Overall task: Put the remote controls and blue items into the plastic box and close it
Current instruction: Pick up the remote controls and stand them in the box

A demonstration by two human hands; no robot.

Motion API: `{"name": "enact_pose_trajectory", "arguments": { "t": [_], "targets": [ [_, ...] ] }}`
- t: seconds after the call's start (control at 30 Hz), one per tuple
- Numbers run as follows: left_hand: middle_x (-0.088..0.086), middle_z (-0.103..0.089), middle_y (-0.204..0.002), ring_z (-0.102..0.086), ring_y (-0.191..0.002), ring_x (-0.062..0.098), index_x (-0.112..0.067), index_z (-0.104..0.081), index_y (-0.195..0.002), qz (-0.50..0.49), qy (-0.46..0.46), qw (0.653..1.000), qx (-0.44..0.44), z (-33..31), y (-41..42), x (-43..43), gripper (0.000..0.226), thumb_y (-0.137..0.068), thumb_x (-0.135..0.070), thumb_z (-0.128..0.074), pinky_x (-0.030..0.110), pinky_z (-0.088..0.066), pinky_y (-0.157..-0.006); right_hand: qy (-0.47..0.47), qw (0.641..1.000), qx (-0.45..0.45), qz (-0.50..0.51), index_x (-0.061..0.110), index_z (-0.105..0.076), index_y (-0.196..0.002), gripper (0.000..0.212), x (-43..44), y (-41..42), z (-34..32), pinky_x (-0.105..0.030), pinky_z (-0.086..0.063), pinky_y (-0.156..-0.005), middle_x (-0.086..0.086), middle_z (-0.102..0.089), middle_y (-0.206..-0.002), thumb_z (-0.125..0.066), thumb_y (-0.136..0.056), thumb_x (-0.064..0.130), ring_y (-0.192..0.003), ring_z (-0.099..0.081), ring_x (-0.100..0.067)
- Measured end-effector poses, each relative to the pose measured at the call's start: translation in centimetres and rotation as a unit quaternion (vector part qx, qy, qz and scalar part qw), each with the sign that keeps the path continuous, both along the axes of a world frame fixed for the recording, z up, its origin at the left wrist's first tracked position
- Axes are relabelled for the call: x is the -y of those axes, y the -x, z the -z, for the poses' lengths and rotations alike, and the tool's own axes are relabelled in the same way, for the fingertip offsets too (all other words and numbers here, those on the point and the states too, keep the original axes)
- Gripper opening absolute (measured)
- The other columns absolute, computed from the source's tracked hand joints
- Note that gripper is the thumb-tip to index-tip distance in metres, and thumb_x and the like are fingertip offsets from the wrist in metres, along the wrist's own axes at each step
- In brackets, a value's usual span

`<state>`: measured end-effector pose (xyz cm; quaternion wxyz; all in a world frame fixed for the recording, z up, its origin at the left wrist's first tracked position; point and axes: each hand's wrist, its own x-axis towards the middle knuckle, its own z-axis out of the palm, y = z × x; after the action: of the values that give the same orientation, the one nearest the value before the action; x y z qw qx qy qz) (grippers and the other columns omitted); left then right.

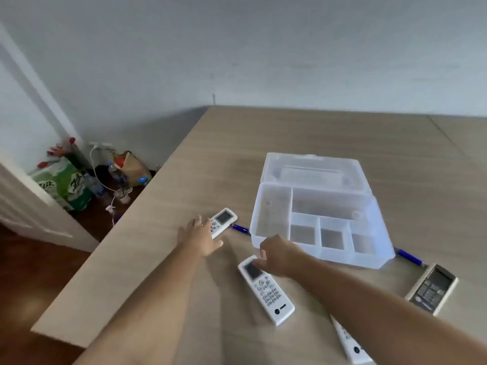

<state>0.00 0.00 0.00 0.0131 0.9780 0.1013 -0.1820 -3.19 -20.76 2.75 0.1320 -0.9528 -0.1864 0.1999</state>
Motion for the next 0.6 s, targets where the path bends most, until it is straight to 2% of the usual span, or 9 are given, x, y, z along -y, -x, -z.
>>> {"name": "enact_pose_trajectory", "arguments": {
  "t": [0.07, 0.17, 0.23, 0.33, 0.43, 0.53, 0.6],
  "targets": [
    [0.006, -0.007, -0.165, -0.012, -0.152, 0.021, -0.012, -0.012, -0.156, -0.006, -0.008, 1.0, 0.002, 1.0, -0.3, -0.4, 0.089, -0.089, -0.057, -0.048, 0.041, -0.02, -0.119, 0.046, 0.999, 0.008, 0.019, 0.008, -0.059, -0.09, 0.043, -0.8, 0.4, 1.3, -0.032, -0.043, -0.067, -0.012, -0.066, -0.106, -0.053, -0.086, 0.05, -0.1, -0.063, -0.031],
    [0.009, -0.012, -0.164, -0.017, -0.151, 0.022, -0.007, -0.013, -0.155, -0.023, -0.003, 0.999, 0.029, 3.2, -0.8, -0.6, 0.09, -0.089, -0.056, -0.049, 0.039, -0.023, -0.118, 0.052, 0.997, -0.005, 0.061, 0.015, -0.046, -0.084, 0.039, -1.5, 1.1, 3.7, -0.029, -0.039, -0.063, -0.008, -0.067, -0.104, -0.056, -0.082, 0.053, -0.095, -0.064, -0.026],
    [0.008, -0.016, -0.163, -0.02, -0.15, 0.021, -0.006, -0.014, -0.155, -0.026, -0.002, 0.999, 0.044, 4.5, -1.1, -0.2, 0.088, -0.089, -0.054, -0.049, 0.039, -0.024, -0.117, 0.037, 0.996, -0.016, 0.084, 0.014, -0.049, -0.093, 0.04, -2.1, 1.2, 5.1, -0.029, -0.039, -0.064, -0.006, -0.063, -0.109, -0.06, -0.078, 0.05, -0.097, -0.063, -0.025],
    [0.006, -0.032, -0.156, -0.031, -0.144, 0.021, -0.008, -0.02, -0.152, -0.032, 0.003, 0.996, 0.083, 5.7, -2.3, -0.3, 0.082, -0.09, -0.05, -0.052, 0.039, -0.03, -0.112, 0.041, 0.992, -0.022, 0.114, 0.01, -0.048, -0.117, 0.056, -2.9, 1.1, 6.7, -0.029, -0.04, -0.069, -0.008, -0.055, -0.118, -0.062, -0.077, 0.045, -0.107, -0.056, -0.026],
    [0.008, -0.04, -0.149, -0.039, -0.137, 0.026, -0.01, -0.02, -0.152, -0.042, 0.013, 0.995, 0.094, 6.0, -3.1, -0.3, 0.077, -0.091, -0.044, -0.053, 0.04, -0.037, -0.104, -0.002, 0.984, -0.046, 0.174, 0.009, -0.043, -0.12, 0.061, -3.0, 1.1, 7.2, -0.028, -0.043, -0.075, -0.008, -0.054, -0.119, -0.066, -0.072, 0.038, -0.11, -0.053, -0.025],
    [0.012, -0.038, -0.146, -0.039, -0.133, 0.03, -0.012, -0.019, -0.152, -0.079, 0.035, 0.994, 0.06, 5.5, -3.5, -0.3, 0.08, -0.089, -0.043, -0.057, 0.042, -0.04, -0.1, -0.047, 0.976, -0.074, 0.198, 0.013, -0.039, -0.115, 0.057, -2.8, 0.5, 6.7, -0.03, -0.047, -0.067, -0.006, -0.058, -0.106, -0.067, -0.07, 0.033, -0.097, -0.058, -0.025],
    [0.012, -0.038, -0.142, -0.039, -0.131, 0.031, -0.01, -0.027, -0.147, -0.116, 0.069, 0.99, 0.029, 4.8, -3.8, -0.2, 0.081, -0.083, -0.044, -0.063, 0.042, -0.043, -0.098, -0.076, 0.978, -0.096, 0.171, 0.017, -0.037, -0.115, 0.058, -2.9, 0.3, 5.6, -0.029, -0.047, -0.056, -0.001, -0.054, -0.094, -0.068, -0.069, 0.035, -0.084, -0.056, -0.022]
  ]
}}
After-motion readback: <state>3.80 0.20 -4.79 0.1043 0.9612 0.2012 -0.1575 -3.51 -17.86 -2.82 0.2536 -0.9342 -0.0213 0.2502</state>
